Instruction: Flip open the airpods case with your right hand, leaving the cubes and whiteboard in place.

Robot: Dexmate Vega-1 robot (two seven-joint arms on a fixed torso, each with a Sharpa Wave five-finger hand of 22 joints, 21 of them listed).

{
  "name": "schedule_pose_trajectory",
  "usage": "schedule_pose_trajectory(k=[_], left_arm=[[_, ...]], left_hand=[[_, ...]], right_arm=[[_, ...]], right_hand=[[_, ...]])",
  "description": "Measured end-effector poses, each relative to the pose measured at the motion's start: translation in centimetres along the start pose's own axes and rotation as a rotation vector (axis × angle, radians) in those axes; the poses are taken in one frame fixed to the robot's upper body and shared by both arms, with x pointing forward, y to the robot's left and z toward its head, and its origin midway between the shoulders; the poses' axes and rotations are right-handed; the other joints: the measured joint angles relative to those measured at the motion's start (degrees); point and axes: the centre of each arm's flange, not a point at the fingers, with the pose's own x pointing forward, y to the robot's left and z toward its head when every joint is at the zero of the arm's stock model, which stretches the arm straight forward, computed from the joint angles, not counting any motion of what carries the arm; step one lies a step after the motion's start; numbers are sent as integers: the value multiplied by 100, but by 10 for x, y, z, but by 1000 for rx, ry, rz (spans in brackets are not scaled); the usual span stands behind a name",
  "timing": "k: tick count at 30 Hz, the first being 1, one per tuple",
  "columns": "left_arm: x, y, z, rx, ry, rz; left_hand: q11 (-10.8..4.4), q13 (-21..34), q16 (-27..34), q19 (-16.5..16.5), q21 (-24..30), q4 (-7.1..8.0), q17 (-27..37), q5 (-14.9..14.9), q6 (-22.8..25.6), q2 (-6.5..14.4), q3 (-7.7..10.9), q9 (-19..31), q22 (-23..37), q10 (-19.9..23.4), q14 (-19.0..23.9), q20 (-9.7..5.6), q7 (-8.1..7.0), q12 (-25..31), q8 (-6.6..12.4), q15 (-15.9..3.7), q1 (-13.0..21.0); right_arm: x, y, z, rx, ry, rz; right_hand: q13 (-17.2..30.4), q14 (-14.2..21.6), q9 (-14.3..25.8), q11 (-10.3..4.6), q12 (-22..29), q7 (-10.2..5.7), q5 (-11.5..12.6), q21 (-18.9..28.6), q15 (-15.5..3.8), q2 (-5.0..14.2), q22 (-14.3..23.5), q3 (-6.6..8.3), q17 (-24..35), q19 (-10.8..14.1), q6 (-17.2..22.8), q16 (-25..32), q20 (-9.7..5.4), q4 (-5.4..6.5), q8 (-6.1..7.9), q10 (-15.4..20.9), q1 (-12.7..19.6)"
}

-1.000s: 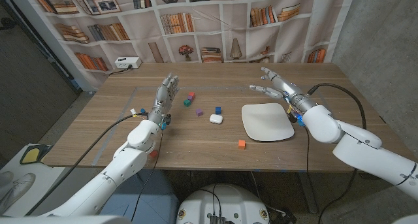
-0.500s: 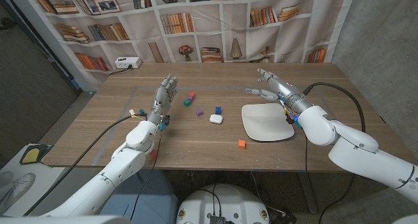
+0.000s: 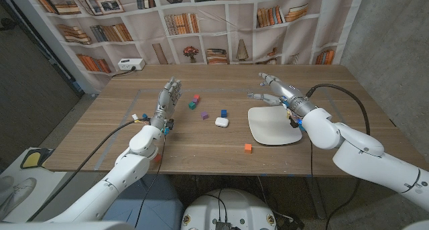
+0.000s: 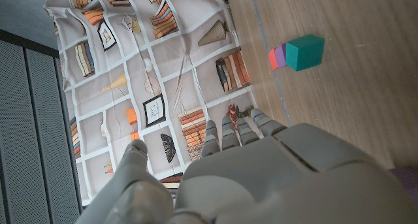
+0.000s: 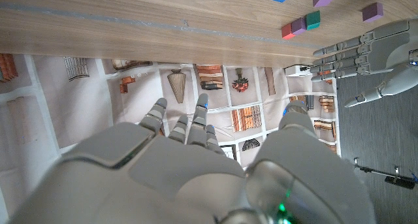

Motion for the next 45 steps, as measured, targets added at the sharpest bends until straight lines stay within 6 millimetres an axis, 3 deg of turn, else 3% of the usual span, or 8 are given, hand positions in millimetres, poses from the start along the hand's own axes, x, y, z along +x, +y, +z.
schedule_pose_trajectory(k=[3,31,45], left_arm=[[0,0,1,-4,-5,-1],[-1,-3,1,-22,-25,14],[-2,-4,0,-27,-29,22]], left_hand=[[0,0,0,0,0,18,0,0,0,-11,-18,0,4,0,0,0,0,0,0,0,-11],[0,0,0,0,0,71,29,0,53,-16,-71,0,3,0,0,0,9,0,0,-1,-106],[0,0,0,0,0,96,29,0,53,-16,-95,0,2,0,0,0,9,0,0,-1,-106]], right_arm=[[1,0,3,3,-8,-1],[8,15,27,4,-67,63],[7,22,32,2,-78,62]], right_hand=[[18,0,0,0,0,0,0,0,0,1,0,51,0,0,0,0,0,3,0,0,-1],[69,65,0,48,0,20,0,0,64,-22,0,50,0,-1,21,-1,-1,3,0,49,127],[97,187,0,30,34,184,0,0,184,-22,0,98,0,71,-62,-1,71,3,-65,190,233]])
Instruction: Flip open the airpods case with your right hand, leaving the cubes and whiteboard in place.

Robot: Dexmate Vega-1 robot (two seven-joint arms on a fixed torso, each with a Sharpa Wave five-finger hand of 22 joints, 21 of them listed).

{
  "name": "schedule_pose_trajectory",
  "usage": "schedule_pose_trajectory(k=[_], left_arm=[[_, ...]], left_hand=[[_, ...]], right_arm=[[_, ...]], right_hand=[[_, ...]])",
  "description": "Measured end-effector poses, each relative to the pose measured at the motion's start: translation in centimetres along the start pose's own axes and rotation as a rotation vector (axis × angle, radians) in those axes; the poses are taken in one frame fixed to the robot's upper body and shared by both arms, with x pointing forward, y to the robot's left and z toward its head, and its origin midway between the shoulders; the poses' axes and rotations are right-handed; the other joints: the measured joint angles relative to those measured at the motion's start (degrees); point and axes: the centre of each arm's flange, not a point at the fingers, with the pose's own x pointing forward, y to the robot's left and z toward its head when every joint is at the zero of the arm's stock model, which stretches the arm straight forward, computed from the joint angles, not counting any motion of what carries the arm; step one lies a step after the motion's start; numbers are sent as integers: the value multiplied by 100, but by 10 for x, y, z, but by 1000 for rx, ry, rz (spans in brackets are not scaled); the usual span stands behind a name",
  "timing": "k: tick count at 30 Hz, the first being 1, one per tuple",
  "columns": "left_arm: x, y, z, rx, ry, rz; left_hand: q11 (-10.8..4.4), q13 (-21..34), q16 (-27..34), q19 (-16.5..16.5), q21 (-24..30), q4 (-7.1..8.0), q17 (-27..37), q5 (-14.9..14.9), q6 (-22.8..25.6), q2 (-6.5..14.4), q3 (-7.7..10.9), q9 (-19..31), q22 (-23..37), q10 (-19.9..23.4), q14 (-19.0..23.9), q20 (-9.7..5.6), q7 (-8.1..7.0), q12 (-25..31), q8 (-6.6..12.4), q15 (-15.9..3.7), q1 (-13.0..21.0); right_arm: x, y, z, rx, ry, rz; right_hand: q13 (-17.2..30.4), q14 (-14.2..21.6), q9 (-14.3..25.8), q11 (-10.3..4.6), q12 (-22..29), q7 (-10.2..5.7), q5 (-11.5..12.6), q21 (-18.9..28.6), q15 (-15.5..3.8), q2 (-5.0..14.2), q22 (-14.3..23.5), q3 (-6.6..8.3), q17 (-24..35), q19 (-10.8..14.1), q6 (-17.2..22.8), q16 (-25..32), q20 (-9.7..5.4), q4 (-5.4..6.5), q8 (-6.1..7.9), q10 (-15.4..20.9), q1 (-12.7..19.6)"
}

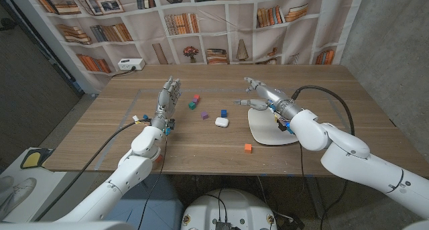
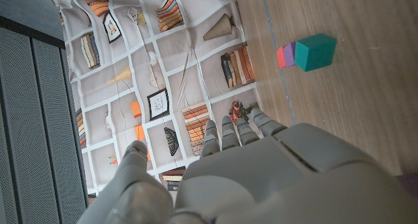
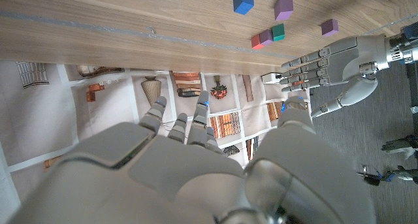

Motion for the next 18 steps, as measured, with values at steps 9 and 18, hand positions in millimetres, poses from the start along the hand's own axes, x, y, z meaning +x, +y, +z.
schedule_pose_trajectory(k=[9,18], left_arm=[[0,-1,0,-12,-6,-4],[-3,-2,-2,-21,-1,-5]], left_hand=[[0,0,0,0,0,16,0,0,21,-30,-16,0,-1,0,0,0,21,0,0,0,-30],[0,0,0,0,0,16,-1,0,21,-30,-16,0,-1,0,0,0,21,0,0,0,-30]], right_arm=[[1,5,5,-5,-20,-1],[4,12,16,-20,-63,-2]], right_hand=[[30,92,0,18,21,8,0,0,28,0,0,24,0,-1,-57,22,-1,24,-7,64,45],[30,184,0,31,42,-32,0,0,17,0,0,64,0,62,-156,66,0,16,-47,174,151]])
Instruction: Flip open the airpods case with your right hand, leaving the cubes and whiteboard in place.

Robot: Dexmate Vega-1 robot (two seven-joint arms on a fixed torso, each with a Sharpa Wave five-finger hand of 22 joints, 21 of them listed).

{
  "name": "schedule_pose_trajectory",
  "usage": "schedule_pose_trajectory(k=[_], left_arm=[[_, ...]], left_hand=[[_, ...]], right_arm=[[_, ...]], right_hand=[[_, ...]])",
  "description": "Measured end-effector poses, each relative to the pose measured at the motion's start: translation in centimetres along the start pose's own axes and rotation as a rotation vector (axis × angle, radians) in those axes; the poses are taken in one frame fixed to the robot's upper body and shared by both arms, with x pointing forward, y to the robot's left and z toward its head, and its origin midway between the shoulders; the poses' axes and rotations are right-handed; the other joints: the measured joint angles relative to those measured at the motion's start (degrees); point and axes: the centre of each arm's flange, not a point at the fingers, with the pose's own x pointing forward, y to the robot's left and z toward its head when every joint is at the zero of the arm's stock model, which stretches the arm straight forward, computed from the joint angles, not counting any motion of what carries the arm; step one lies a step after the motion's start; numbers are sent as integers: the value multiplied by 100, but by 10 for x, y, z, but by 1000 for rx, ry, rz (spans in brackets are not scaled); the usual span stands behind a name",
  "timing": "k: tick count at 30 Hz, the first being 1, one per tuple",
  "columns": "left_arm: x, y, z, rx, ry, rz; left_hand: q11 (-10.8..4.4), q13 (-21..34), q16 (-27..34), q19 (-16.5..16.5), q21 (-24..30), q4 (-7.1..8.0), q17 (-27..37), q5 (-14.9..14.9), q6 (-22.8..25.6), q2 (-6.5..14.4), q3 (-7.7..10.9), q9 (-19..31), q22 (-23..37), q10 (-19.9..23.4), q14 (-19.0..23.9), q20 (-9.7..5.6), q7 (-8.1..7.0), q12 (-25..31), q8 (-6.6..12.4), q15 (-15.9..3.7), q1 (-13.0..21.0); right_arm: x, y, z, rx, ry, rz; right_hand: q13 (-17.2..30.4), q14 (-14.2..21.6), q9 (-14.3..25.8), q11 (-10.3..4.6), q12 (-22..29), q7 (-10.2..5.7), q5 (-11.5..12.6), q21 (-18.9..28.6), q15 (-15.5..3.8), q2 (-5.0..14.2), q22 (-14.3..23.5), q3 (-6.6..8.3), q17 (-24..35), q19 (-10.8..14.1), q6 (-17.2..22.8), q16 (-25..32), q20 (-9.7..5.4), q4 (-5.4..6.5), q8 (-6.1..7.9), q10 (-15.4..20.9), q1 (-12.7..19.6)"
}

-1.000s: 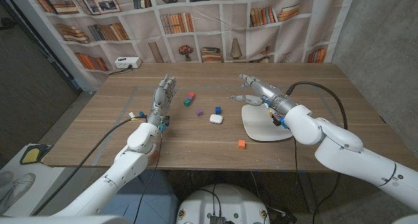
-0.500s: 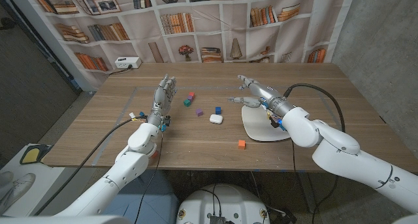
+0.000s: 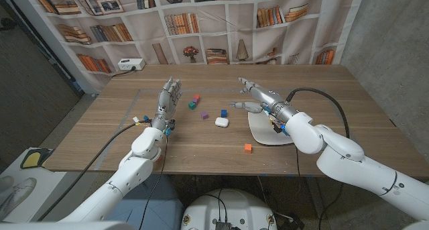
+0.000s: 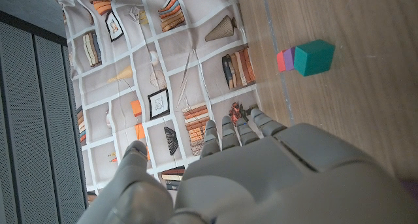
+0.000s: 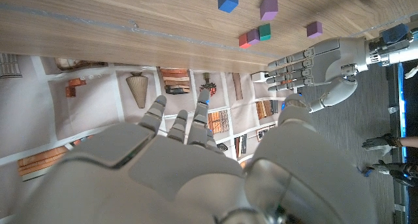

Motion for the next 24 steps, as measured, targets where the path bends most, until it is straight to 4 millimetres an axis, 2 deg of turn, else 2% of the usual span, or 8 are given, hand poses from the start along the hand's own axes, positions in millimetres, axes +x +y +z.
schedule_pose_trajectory(k=[5,10,14,24], left_arm=[[-1,0,0,-3,1,-2],[-3,-1,0,-13,-6,-8],[-4,-1,-1,-31,-15,-9],[-6,0,-1,-59,-31,-24]], left_hand=[[0,0,0,0,0,23,0,0,0,0,-23,0,0,0,0,0,0,0,0,0,0],[0,0,0,0,0,24,0,0,0,4,-22,0,0,0,0,0,0,0,0,0,-4],[31,0,0,31,0,88,-1,40,20,49,-56,0,0,31,21,32,20,0,0,21,-58],[10,0,0,31,0,262,0,62,20,2,-182,0,-1,52,21,31,20,0,0,21,-198]], right_arm=[[1,4,4,-4,-13,1],[2,7,11,-17,-25,5],[4,10,15,-39,-29,12],[7,16,29,-92,-44,26]], right_hand=[[23,0,0,-31,0,-31,0,0,0,0,0,39,0,40,-31,0,39,-8,0,31,45],[23,50,0,-9,0,-52,0,0,-9,22,0,41,0,71,-52,0,9,-10,0,53,68],[23,50,0,-10,0,-62,0,0,-9,3,0,56,0,70,-61,0,9,-25,0,53,109],[23,51,0,1,-1,-102,0,0,-10,0,0,55,0,91,-102,0,29,-25,0,63,151]])
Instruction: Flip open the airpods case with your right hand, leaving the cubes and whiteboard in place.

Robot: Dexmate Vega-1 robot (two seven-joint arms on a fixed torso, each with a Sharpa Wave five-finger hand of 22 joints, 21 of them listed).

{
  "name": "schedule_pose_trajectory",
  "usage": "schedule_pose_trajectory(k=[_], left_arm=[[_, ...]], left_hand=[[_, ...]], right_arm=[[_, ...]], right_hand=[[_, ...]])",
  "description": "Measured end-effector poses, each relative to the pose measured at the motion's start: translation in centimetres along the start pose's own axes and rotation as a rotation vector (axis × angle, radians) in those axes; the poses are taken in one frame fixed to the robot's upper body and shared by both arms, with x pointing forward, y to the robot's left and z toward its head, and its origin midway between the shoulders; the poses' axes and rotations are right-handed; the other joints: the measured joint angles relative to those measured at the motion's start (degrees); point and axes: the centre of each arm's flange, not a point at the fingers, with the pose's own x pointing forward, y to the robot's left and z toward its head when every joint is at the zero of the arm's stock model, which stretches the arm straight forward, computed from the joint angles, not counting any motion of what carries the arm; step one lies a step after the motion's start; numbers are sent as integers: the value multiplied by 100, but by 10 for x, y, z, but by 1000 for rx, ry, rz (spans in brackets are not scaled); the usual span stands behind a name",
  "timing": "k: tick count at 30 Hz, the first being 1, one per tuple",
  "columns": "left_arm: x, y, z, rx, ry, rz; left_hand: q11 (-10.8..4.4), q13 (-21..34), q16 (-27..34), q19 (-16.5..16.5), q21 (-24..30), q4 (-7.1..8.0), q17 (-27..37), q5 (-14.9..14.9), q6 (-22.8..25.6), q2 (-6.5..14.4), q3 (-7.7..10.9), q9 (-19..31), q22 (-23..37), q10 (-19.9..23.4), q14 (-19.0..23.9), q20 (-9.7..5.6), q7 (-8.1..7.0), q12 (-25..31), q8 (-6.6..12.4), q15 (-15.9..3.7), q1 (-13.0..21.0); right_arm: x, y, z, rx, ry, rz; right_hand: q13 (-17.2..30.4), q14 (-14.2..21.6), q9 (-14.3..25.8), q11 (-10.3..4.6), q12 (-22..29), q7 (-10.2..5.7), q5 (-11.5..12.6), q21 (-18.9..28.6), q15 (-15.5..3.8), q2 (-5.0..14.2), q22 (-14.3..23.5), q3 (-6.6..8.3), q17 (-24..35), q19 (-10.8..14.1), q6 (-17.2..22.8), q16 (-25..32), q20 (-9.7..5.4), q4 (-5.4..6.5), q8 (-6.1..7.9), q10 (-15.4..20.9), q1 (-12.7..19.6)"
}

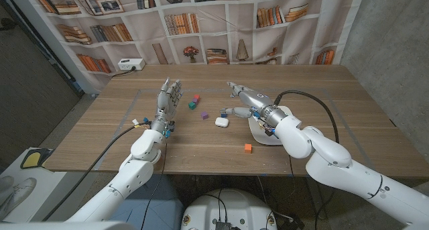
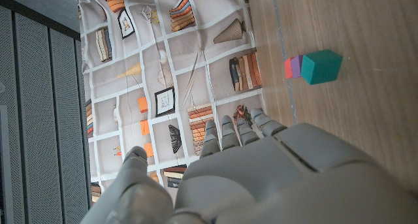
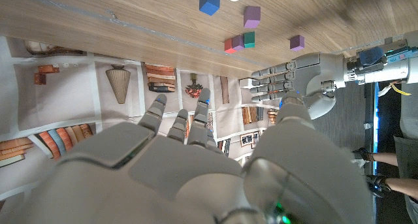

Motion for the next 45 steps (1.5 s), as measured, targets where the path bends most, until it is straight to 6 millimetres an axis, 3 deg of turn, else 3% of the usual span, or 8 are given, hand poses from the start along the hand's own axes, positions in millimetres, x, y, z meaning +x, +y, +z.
schedule_pose_trajectory(k=[9,12,17,26,36,45], left_arm=[[1,0,0,-16,-5,-16],[1,0,0,-18,-5,-20],[2,0,0,-20,-6,-24],[3,0,-2,-27,-16,-38],[2,-1,-5,-47,-26,-38],[2,-1,-5,-52,-32,-36]], left_hand=[[10,0,0,0,37,141,0,44,0,-91,-142,0,29,52,42,0,0,0,0,42,-91],[31,0,0,0,45,184,15,44,0,-98,-184,0,29,74,52,0,0,0,0,51,-98],[10,0,0,0,45,220,29,44,0,-98,-221,0,29,114,73,0,0,22,0,31,-98],[11,0,32,40,45,325,12,89,0,-213,-326,0,29,195,125,41,0,43,0,40,-89],[-2,0,44,103,85,426,13,133,0,-213,-426,0,12,289,236,103,0,70,0,9,-89],[20,-1,44,134,85,490,13,177,-22,-213,-491,0,13,328,236,71,-21,89,0,9,-89]], right_arm=[[3,2,9,-16,-10,3],[4,3,10,-24,-11,9],[7,5,11,-21,-12,16],[11,10,11,-21,-6,31],[17,13,9,-20,-11,51],[22,18,11,-20,-16,63]], right_hand=[[0,30,0,0,-1,-22,0,0,-30,21,0,40,0,31,22,0,-31,8,0,0,57],[0,30,0,0,-3,-104,26,0,-30,119,0,137,0,62,24,0,1,-26,0,0,244],[-1,61,0,0,-27,-103,28,0,1,151,0,213,0,62,21,0,0,-39,-24,0,347],[-1,61,0,0,-72,-103,28,0,1,143,0,253,0,81,21,0,-19,-47,-67,-1,446],[-1,61,0,20,-72,-103,67,0,1,129,0,284,0,81,22,0,-19,-15,-66,20,520],[-1,61,0,20,-118,-102,67,-23,1,98,0,284,0,81,22,0,-19,-15,-66,20,551]])
